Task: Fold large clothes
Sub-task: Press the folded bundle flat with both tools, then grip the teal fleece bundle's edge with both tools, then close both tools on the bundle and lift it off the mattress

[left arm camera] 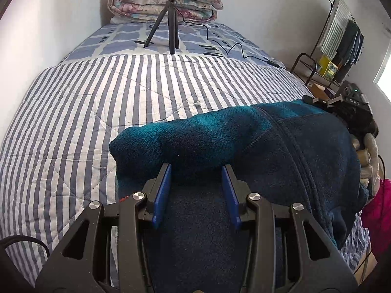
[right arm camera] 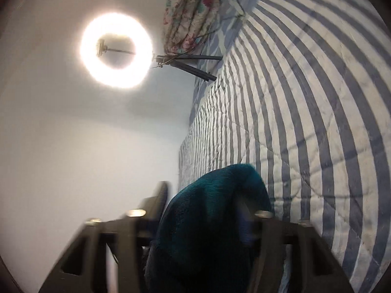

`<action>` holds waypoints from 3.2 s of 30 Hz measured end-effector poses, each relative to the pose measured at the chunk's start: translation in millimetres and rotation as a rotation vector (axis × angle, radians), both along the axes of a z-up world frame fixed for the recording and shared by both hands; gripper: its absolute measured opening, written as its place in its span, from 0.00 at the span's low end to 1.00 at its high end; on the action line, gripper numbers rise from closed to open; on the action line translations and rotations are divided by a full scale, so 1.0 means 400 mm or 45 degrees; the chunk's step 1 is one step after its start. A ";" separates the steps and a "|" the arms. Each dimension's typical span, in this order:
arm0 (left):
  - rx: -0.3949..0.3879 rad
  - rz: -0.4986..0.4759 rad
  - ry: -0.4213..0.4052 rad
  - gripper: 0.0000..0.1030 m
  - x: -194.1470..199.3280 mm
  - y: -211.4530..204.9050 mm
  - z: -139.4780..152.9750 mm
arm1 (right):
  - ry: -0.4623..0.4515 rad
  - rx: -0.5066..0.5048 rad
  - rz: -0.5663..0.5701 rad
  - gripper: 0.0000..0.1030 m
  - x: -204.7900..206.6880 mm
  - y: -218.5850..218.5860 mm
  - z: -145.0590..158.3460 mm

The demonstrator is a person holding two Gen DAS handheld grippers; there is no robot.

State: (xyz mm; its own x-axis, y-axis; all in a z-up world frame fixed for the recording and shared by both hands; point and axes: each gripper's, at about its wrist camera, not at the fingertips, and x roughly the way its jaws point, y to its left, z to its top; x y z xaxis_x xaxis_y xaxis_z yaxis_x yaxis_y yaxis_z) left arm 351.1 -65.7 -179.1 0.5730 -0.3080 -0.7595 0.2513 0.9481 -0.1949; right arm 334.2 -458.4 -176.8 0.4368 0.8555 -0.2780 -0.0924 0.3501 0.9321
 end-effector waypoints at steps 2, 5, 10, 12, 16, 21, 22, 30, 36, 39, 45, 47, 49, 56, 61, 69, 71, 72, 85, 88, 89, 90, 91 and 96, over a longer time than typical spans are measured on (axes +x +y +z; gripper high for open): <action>-0.010 -0.008 -0.004 0.40 -0.002 0.002 -0.001 | -0.119 -0.152 0.027 0.17 -0.006 0.016 0.069; -0.023 -0.014 -0.010 0.41 0.003 0.002 -0.012 | -0.215 -0.501 0.043 0.13 -0.003 0.050 0.109; -0.027 -0.025 0.020 0.41 0.004 -0.002 0.018 | -0.054 -0.603 -0.009 0.24 0.010 0.030 0.088; -0.085 -0.010 0.017 0.41 -0.018 0.025 0.057 | -0.084 -0.666 -0.064 0.32 -0.018 0.008 0.148; -0.046 0.056 -0.069 0.41 -0.036 0.060 0.114 | -0.299 -0.841 -0.040 0.32 -0.109 0.030 0.316; -0.148 0.189 -0.034 0.41 0.025 0.091 0.111 | -0.499 -1.159 0.177 0.32 -0.193 0.221 0.364; -0.136 0.196 -0.025 0.41 0.039 0.087 0.101 | -0.510 -1.209 0.187 0.32 -0.195 0.241 0.349; -0.125 0.249 0.170 0.69 0.103 0.109 -0.073 | -0.263 -1.157 0.158 0.32 -0.151 0.151 0.124; -0.085 0.223 0.143 0.63 0.076 0.108 -0.016 | -0.292 -1.245 0.138 0.33 -0.178 0.172 0.171; -0.085 0.182 0.057 0.63 0.010 0.109 0.054 | -0.344 -1.217 0.106 0.34 -0.235 0.156 0.248; -0.045 0.108 0.033 0.50 -0.131 0.090 0.064 | -0.398 -1.219 0.210 0.35 -0.375 0.190 0.276; -0.039 0.109 0.069 0.48 -0.152 0.088 0.037 | -0.380 -1.243 0.248 0.35 -0.401 0.204 0.251; -0.051 0.135 0.117 0.48 -0.159 0.092 -0.002 | -0.337 -1.263 0.264 0.35 -0.417 0.200 0.215; -0.076 0.105 0.161 0.51 -0.171 0.104 -0.044 | -0.265 -1.342 0.316 0.35 -0.428 0.210 0.145; -0.334 0.151 0.232 0.75 -0.176 0.203 0.008 | -0.323 -1.247 0.312 0.56 -0.428 0.165 0.225; -0.770 0.221 0.378 0.77 -0.121 0.353 -0.047 | -0.276 -1.023 0.096 0.98 -0.366 0.025 0.232; -0.815 0.218 0.402 0.77 -0.111 0.361 -0.063 | -0.225 -0.990 0.114 0.98 -0.334 0.015 0.204; -0.826 0.218 0.407 0.77 -0.103 0.366 -0.072 | -0.203 -0.975 0.117 0.98 -0.320 0.009 0.189; -0.938 0.130 0.493 0.77 -0.032 0.365 -0.155 | -0.065 -0.719 0.208 0.96 -0.213 0.002 0.028; -0.905 0.095 0.491 0.77 -0.021 0.338 -0.167 | -0.070 -0.651 0.229 0.96 -0.198 0.005 0.011; -0.893 0.084 0.482 0.77 -0.020 0.331 -0.163 | -0.073 -0.632 0.236 0.96 -0.192 0.007 0.008; -0.880 0.075 0.475 0.77 -0.016 0.325 -0.162 | -0.073 -0.608 0.245 0.95 -0.186 0.010 0.005; -0.878 0.072 0.473 0.77 -0.014 0.317 -0.161 | -0.073 -0.594 0.252 0.95 -0.182 0.012 0.003; -0.858 0.077 0.478 0.70 0.008 0.291 -0.169 | -0.086 -0.520 0.292 0.89 -0.160 0.040 -0.011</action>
State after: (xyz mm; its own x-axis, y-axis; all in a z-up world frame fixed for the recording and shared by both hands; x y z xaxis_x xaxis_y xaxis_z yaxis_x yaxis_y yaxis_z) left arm 354.2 50.7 -246.8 0.3447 -0.7489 -0.5659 0.0060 0.6046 -0.7965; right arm 270.2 -442.3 -181.2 0.2782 0.7585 -0.5893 -0.2655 0.6503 0.7118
